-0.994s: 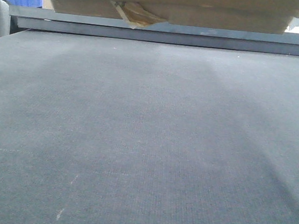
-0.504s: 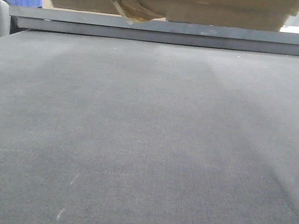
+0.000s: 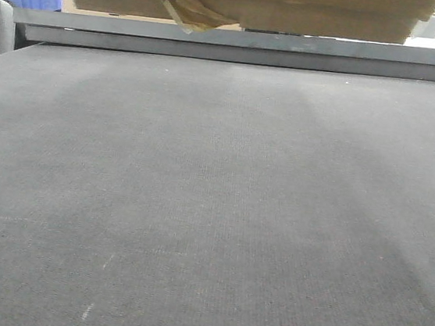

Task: Stack two boxes on right shelf middle
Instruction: 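Lift the stacked boxes off the bench with both grippers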

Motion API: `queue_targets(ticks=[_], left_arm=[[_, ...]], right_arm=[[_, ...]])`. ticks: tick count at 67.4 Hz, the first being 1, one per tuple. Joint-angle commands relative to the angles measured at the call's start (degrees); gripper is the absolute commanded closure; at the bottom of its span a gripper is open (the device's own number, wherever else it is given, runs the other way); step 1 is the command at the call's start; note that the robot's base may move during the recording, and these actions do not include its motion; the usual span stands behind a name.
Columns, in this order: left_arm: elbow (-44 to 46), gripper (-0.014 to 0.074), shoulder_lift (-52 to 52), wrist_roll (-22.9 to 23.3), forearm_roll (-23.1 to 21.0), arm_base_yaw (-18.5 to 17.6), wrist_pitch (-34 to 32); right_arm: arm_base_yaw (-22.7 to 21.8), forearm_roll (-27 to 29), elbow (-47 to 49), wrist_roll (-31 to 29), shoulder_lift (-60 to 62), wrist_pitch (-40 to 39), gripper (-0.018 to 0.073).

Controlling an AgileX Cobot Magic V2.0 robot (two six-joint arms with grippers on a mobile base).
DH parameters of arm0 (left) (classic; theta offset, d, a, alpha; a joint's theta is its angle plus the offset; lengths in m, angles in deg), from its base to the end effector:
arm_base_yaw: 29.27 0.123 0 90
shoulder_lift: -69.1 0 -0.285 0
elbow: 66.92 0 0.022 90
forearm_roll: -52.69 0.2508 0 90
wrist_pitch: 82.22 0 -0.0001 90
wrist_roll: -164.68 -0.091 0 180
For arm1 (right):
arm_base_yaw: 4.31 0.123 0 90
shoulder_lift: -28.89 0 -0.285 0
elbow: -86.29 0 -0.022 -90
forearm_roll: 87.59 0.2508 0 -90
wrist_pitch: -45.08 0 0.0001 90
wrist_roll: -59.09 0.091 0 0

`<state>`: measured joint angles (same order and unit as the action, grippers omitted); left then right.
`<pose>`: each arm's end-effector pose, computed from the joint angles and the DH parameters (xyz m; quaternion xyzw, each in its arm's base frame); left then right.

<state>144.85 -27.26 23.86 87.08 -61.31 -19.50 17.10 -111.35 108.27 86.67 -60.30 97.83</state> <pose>0.2912 -0.1283 0.4913 -0.0485 0.8547 -0.0065 0.5168 0.2854 0.0805 0.4855 0.0197 0.8475 0.0171 0.5302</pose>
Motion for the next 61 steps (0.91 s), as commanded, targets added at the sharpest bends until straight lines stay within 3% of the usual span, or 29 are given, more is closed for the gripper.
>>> queue_targets(ticks=[1, 61], left_arm=[[0.9, 0.0708, 0.92, 0.76, 2.62, 0.49, -1.27], [0.9, 0.0708, 0.92, 0.76, 2.62, 0.49, -1.27]], right_arm=[[-0.26, -1.31, 0.8, 0.01, 1.03, -2.67, 0.0713], [-0.26, -1.31, 0.8, 0.01, 1.03, -2.67, 0.0713]])
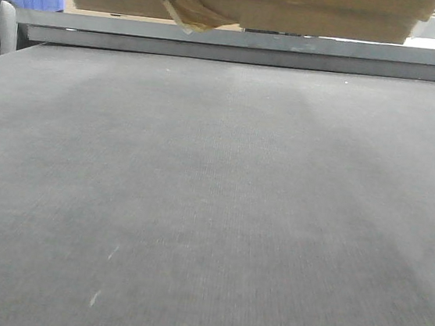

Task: Stack two boxes on right shelf middle
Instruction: 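Lift the stacked boxes off the bench with both grippers, then carry the held box stack away from the bench toward the steel shelf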

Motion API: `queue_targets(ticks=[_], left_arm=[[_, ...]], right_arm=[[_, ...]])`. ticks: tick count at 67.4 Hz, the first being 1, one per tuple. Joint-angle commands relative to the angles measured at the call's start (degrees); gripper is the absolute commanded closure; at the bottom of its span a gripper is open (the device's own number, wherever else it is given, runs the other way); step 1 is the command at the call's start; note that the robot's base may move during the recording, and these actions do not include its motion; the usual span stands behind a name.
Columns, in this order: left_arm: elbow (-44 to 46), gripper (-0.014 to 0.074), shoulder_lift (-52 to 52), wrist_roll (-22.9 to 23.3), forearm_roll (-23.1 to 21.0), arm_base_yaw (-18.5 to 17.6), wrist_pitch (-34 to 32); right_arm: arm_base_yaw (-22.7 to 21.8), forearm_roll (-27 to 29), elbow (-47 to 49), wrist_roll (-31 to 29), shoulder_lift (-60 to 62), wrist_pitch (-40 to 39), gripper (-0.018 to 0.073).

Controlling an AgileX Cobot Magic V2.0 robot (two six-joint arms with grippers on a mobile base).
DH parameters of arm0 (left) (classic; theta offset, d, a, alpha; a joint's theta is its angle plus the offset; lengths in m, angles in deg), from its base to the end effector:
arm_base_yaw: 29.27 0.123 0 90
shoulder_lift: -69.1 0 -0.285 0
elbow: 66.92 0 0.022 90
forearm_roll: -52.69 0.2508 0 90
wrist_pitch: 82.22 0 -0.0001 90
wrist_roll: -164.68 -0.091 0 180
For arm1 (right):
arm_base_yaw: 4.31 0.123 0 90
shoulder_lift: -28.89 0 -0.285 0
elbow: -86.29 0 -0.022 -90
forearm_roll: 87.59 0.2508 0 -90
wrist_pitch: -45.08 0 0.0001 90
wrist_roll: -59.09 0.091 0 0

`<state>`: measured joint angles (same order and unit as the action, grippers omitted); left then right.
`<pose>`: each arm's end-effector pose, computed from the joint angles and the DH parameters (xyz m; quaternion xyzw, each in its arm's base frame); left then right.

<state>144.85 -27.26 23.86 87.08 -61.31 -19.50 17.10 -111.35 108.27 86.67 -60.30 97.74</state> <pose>0.2912 -0.1283 0.4913 -0.0485 0.8547 -0.0065 0.5168 0.2854 0.0806 0.4857 0.0195 0.8471 0.0174 0.5308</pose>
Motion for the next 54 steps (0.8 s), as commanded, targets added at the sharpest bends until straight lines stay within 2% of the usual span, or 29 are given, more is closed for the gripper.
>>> queue_targets(ticks=[1, 24, 54], left_arm=[[0.9, 0.0708, 0.92, 0.76, 2.62, 0.49, -1.27], [0.9, 0.0708, 0.66, 0.76, 4.93, 0.49, -2.42], [0.9, 0.0708, 0.66, 0.76, 5.02, 0.49, -2.53]], right_arm=[[-0.26, -1.31, 0.8, 0.01, 1.03, -2.58, 0.0713], [-0.26, -1.31, 0.8, 0.01, 1.03, -4.05, 0.0713], [-0.26, -1.31, 0.8, 0.01, 1.03, -4.32, 0.0713]])
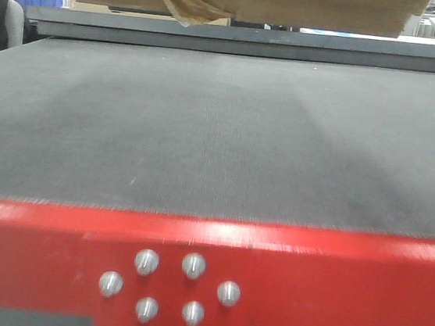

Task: Stack two boxes on right shelf middle
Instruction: 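Carry the held box stack away from the bench toward the steel shelf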

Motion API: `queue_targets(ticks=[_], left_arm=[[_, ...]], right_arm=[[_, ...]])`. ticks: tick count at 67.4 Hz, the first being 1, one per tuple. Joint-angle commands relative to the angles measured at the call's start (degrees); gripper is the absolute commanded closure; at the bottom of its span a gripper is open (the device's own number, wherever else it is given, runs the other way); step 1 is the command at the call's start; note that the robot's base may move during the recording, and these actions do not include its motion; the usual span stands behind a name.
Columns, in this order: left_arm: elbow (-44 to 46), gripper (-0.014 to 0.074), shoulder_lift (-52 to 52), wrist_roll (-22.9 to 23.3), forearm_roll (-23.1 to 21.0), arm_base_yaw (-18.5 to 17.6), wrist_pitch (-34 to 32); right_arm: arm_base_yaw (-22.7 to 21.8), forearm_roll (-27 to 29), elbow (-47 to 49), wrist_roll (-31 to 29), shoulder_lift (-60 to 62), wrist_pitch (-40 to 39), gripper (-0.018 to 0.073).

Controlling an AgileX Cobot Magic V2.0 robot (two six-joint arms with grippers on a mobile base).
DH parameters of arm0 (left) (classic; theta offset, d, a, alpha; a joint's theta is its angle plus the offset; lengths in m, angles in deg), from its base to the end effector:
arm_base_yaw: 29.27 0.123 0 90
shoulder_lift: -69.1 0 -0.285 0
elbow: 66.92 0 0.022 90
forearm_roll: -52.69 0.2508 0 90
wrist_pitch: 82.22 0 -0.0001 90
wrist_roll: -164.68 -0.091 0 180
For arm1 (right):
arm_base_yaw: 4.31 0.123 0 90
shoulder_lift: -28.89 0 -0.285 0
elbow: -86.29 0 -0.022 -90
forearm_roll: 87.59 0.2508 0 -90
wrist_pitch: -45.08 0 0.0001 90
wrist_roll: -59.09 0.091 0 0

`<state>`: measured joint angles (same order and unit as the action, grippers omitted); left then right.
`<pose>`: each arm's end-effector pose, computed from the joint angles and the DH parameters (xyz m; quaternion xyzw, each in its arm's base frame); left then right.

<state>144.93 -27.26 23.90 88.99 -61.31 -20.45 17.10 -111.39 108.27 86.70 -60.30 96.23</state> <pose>0.2923 -0.1269 0.4942 -0.0456 0.8465 0.0030 0.5304 0.2864 0.0815 0.4876 0.0167 0.8407 0.0222 0.5409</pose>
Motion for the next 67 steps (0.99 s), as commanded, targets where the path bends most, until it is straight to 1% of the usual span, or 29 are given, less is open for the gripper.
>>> queue_targets(ticks=[1, 67], left_arm=[[0.82, 0.0708, 0.66, 0.72, 3.11, 0.49, -1.58], [0.82, 0.0708, 0.66, 0.72, 3.11, 0.49, -1.58]], right_arm=[[-0.26, -1.27, 0.8, -0.03, 1.03, -2.81, 0.0713], [-0.26, -1.27, 0.8, -0.03, 1.03, -2.81, 0.0713]])
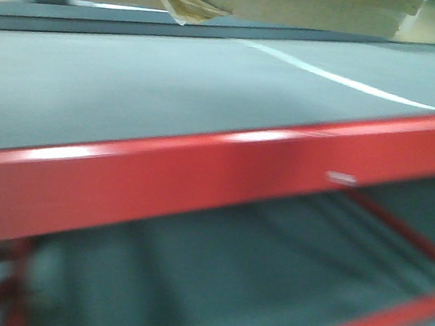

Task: Stack two boxes on right shelf middle
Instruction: 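Carry the held box stack away from the bench toward the steel shelf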

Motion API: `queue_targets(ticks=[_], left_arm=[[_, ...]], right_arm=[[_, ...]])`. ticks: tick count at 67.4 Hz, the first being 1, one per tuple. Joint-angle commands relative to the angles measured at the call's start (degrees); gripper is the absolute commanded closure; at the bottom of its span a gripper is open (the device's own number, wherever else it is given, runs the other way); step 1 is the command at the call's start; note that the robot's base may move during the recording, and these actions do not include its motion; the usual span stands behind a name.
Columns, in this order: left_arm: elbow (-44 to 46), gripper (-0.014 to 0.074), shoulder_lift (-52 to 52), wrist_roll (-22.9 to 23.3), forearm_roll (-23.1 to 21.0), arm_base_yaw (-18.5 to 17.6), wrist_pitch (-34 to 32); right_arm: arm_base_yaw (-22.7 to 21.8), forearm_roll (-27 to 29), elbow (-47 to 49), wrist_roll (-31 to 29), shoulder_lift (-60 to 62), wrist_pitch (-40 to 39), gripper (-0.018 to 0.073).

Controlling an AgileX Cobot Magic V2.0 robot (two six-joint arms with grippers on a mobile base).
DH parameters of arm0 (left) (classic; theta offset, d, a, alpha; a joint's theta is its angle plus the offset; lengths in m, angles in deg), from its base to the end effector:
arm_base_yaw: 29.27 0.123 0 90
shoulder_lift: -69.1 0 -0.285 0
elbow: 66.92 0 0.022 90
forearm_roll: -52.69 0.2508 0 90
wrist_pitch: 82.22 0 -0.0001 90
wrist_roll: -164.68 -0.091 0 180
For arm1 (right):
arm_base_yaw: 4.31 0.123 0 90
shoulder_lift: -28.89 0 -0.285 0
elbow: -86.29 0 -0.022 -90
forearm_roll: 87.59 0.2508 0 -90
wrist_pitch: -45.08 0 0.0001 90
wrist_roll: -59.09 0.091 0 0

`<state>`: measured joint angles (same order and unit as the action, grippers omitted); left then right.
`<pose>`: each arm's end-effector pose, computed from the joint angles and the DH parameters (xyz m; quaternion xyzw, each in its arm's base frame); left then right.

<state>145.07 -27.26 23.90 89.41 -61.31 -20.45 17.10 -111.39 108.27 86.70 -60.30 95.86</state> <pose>0.2922 -0.1263 0.4952 -0.0459 0.8450 0.0055 0.5328 0.2866 0.0818 0.4881 0.0159 0.8391 0.0234 0.5433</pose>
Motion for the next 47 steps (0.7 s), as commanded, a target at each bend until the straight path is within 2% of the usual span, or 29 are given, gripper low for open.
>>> queue_targets(ticks=[1, 47], left_arm=[[0.68, 0.0708, 0.66, 0.72, 2.69, 0.49, -1.58], [0.68, 0.0708, 0.66, 0.72, 2.69, 0.49, -1.58]], right_arm=[[-0.26, -1.27, 0.8, -0.03, 1.03, -2.44, 0.0713], [-0.26, -1.27, 0.8, -0.03, 1.03, -2.44, 0.0713]])
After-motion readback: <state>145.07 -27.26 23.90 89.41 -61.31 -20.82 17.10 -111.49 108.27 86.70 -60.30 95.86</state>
